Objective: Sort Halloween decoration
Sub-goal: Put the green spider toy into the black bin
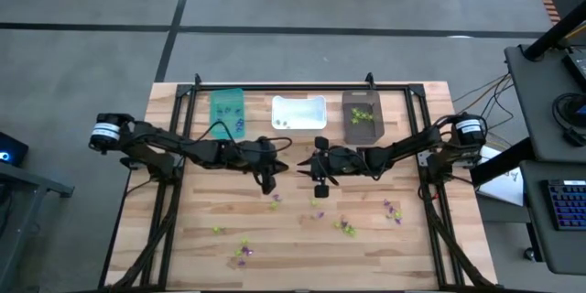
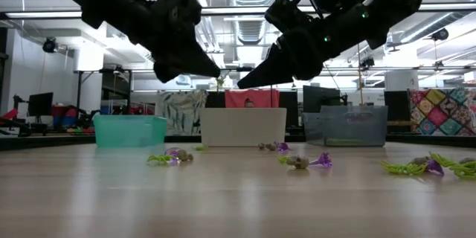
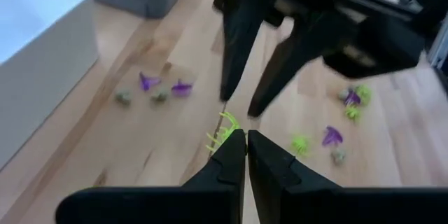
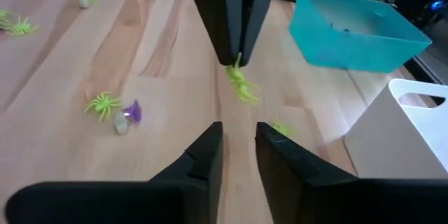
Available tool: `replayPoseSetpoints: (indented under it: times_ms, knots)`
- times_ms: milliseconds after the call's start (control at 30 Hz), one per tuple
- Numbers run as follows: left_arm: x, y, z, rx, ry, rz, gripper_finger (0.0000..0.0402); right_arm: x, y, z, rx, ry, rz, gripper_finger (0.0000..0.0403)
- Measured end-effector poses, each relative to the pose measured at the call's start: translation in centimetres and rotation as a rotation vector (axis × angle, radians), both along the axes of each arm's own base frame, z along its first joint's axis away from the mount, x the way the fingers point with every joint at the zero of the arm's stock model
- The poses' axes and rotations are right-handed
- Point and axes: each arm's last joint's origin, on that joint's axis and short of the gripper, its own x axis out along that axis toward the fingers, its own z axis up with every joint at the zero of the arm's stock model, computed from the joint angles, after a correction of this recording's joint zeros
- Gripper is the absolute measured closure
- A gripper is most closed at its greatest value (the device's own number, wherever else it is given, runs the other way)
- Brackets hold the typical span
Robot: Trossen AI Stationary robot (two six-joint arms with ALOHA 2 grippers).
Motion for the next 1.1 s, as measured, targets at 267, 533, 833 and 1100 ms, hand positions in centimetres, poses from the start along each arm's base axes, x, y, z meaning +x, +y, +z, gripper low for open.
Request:
replayPoseSetpoints:
  times_ms: [267, 533, 833, 1100]
  knots:
    - [0.9, -0.1, -0.3, 0.003, -0.067, -0.043, 0.0402, 0.2, 0.0, 0.3, 0.008, -0.046, 0.011, 0.0245]
    - [1.2, -0.2, -0.5, 0.009, -0.081, -0.046, 0.0402, 0.2, 0.3, 0.3, 0.02, -0.043, 0.096, 0.0241]
    - [1.3, -0.2, -0.7, 0.009, -0.08, -0.046, 0.0402, 0.3, -0.1, 0.5, 0.005, -0.064, 0.092, 0.0313]
    - [1.3, -0.2, -0.7, 0.008, -0.081, -0.045, 0.0402, 0.3, -0.1, 0.5, 0.001, -0.064, 0.091, 0.039]
